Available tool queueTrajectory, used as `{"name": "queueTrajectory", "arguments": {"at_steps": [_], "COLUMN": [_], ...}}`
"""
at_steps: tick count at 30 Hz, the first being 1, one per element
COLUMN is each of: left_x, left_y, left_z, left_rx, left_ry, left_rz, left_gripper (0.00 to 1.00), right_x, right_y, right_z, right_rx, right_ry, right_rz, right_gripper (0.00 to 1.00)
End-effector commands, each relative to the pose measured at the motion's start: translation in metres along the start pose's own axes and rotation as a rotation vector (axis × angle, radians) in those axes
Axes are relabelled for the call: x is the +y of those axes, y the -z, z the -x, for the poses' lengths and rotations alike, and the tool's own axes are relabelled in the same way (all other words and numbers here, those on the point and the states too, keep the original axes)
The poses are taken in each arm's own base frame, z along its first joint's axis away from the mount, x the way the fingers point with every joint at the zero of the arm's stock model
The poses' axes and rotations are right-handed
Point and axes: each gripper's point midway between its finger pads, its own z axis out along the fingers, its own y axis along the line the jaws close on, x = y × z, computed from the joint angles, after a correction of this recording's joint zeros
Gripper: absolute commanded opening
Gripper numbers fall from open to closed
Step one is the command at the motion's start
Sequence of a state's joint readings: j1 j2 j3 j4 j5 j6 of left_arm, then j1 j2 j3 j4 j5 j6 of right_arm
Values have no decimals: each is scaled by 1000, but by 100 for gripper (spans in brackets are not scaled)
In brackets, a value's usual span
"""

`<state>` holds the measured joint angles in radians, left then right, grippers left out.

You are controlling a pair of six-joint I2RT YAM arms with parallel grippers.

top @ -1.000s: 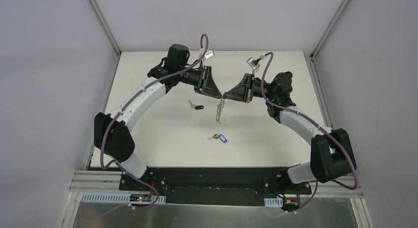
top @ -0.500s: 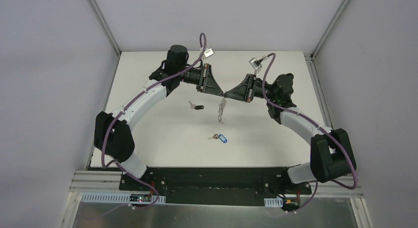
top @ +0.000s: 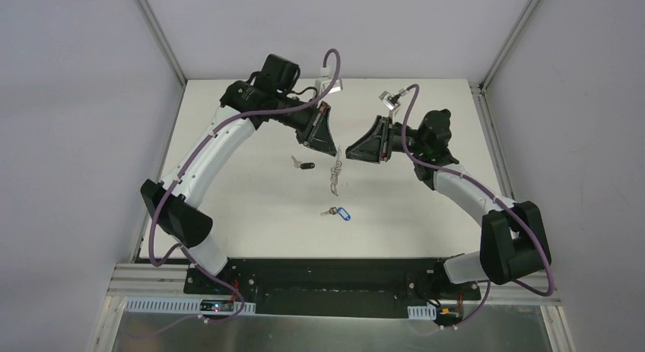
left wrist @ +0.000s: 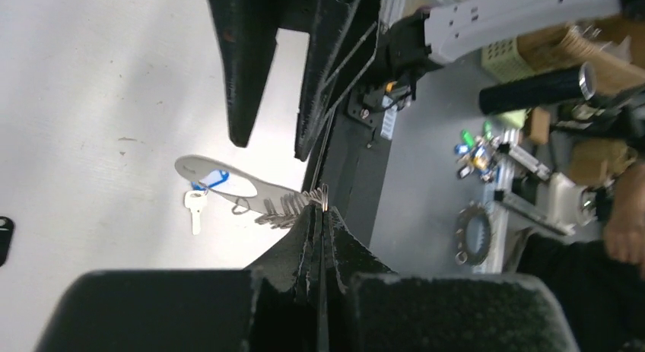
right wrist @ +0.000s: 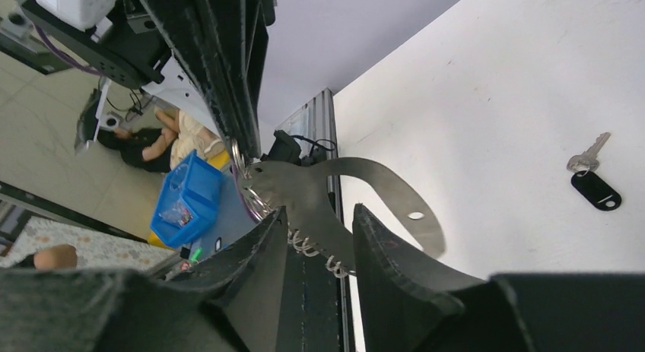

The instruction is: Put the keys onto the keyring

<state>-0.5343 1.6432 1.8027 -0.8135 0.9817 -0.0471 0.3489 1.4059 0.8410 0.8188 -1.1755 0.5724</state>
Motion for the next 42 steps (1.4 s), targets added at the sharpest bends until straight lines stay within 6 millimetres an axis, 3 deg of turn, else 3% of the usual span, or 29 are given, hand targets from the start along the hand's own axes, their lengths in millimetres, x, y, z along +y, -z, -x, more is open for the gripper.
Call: {"name": "queueTrajectory", "arguments": {"at_steps": [1,10,15,24,29,35,38,42], "left_x": [-3,-6,-6,-4,-2,0,0,-2], "left_y": [4,-5,-8,-12,-15,-18,-17,-11], "left_z": [-43,-38,-37,-40,-41,-40,-40,-32], "left_rx": [214,204,200,201,203,199,196,127], "left_ry": [-86,-117,-111,-99,-92,-86,-83,-48], "left_rz": [30,41,36,33,32,33,25,-9], "left_gripper": [0,0,0,0,0,0,0,15], "right_x": [29,50,45,42,44,43,40,32], "right_y": [3,-4,-12,-23,-25,-28,-27,-23], "right_z": [13,1,-13,-18,-22,-23,-19,-4], "right_rx": [46,107,144,159,169,172,156,100], "right_ry": [182,185,164,154,147,140,143,117], "right_rz": [66,140,137,138,148,148,129,83], "right_gripper": [42,48,47,35,24,0,0,0]}}
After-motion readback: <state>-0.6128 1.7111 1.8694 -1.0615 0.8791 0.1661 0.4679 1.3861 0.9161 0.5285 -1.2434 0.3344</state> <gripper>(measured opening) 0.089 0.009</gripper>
